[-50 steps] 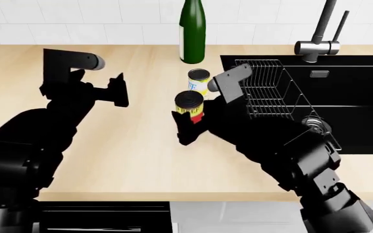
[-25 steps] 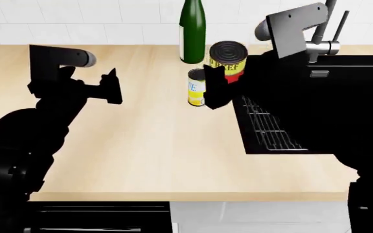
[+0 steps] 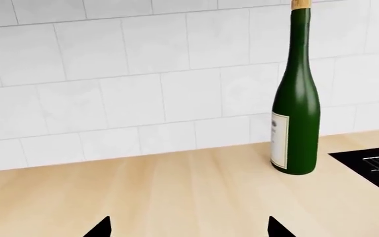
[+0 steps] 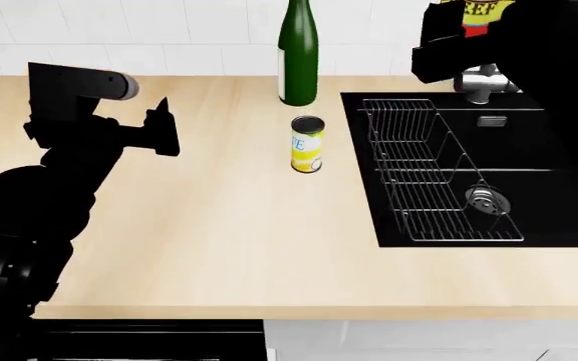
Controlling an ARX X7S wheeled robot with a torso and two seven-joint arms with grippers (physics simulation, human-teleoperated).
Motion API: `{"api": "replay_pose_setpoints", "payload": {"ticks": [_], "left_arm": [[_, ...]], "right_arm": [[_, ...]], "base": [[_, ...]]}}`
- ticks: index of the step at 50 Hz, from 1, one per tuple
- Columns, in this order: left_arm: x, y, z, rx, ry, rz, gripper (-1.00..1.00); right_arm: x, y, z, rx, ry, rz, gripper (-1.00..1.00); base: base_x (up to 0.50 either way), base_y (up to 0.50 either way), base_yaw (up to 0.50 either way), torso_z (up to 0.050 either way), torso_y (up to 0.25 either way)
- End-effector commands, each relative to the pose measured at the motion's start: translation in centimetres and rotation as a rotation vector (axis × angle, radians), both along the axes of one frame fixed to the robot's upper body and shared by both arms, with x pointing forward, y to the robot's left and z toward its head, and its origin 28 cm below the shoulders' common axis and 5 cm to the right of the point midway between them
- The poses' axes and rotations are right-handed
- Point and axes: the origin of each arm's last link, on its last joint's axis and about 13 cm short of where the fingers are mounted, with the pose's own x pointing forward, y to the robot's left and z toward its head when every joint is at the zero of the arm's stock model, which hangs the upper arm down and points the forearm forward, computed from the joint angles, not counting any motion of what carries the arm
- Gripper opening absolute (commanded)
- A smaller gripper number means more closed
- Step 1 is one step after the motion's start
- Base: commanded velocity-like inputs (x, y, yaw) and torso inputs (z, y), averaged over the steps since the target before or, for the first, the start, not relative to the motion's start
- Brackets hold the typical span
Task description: Pick the cans from the counter and place them in their designated side in the cabinet.
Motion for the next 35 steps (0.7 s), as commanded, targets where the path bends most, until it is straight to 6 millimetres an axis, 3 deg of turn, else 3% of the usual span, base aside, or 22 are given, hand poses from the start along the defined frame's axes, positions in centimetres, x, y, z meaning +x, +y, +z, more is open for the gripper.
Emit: {"api": "replay_pose_setpoints", "payload": {"ticks": [1,10,35], "left_arm": [[-0.1,0.1,0.2,0.007,-0.001,0.012,1.00],[-0.1,0.1,0.3,0.004,0.002,0.015,1.00],[0.4,0.2,1.7,-0.035,-0.012,0.034,1.00]], "right_arm": [[0.1,-0.7,1.8,0.002,-0.051,-0.058,-1.00],[1.0,-0.7,3.9,-0.009,-0.065,-0.073,-1.00],[5.5,0.0,14.5,-0.041,-0.192,-0.098,-1.00]], "base": [[0.00,0.00,0.00,0.050,0.020],[0.00,0.00,0.00,0.050,0.020],[0.00,0.00,0.00,0.050,0.019]]}}
